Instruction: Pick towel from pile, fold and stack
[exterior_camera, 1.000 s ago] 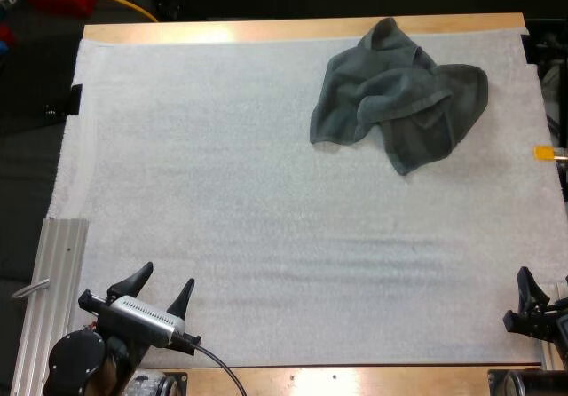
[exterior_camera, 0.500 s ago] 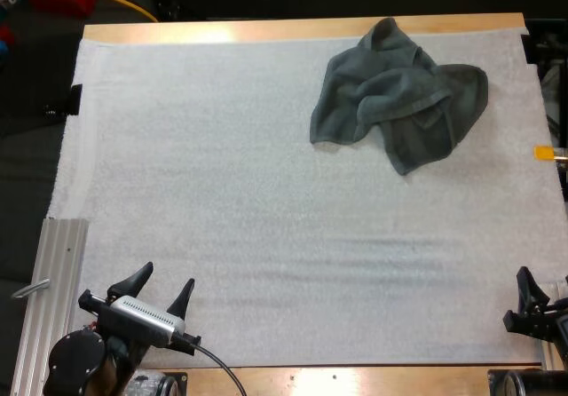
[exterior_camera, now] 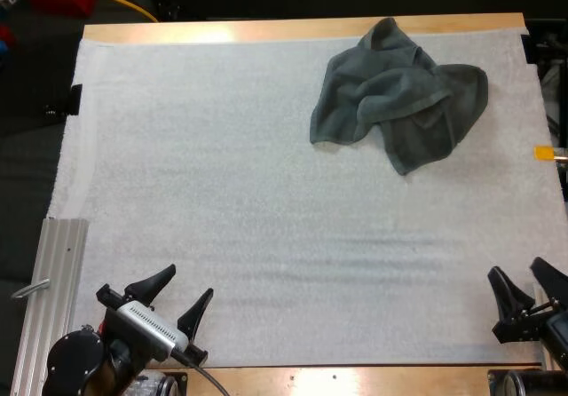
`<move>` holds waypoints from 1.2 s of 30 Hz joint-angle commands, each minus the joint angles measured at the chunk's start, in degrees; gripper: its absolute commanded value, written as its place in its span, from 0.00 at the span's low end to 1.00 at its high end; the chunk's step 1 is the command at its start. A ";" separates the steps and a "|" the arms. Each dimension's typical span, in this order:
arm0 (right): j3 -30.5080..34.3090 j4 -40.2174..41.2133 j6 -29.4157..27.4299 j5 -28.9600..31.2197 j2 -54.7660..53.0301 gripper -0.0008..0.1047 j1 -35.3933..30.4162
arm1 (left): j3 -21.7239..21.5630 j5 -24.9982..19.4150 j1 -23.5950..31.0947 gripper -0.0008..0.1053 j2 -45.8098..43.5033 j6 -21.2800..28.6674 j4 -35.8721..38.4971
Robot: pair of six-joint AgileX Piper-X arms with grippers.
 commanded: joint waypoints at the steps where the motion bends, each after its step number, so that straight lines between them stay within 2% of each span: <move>1: -0.04 -0.88 0.36 -2.04 0.72 0.62 -0.39 | -0.31 1.80 -0.22 0.56 -6.60 -0.37 -1.80; 6: -0.11 -2.64 3.00 -6.01 5.20 0.62 -0.39 | -0.31 2.58 -0.22 0.56 -4.31 -0.37 -3.29; 17: -4.75 -8.27 3.82 -6.21 18.73 0.62 -0.39 | -0.31 3.40 -0.59 0.56 5.13 -2.19 -12.56; 21: -7.69 -8.85 3.85 -6.21 24.59 0.62 -0.39 | -0.64 3.11 -3.43 0.56 8.76 -2.18 -14.27; 29: -13.82 -10.35 6.12 -4.93 34.57 0.62 -0.20 | -4.55 0.57 -8.54 0.56 17.27 -2.05 -14.27; 36: -18.00 -13.08 13.90 -5.31 43.67 0.62 0.30 | -9.47 0.35 -8.82 0.56 25.35 -2.05 -14.27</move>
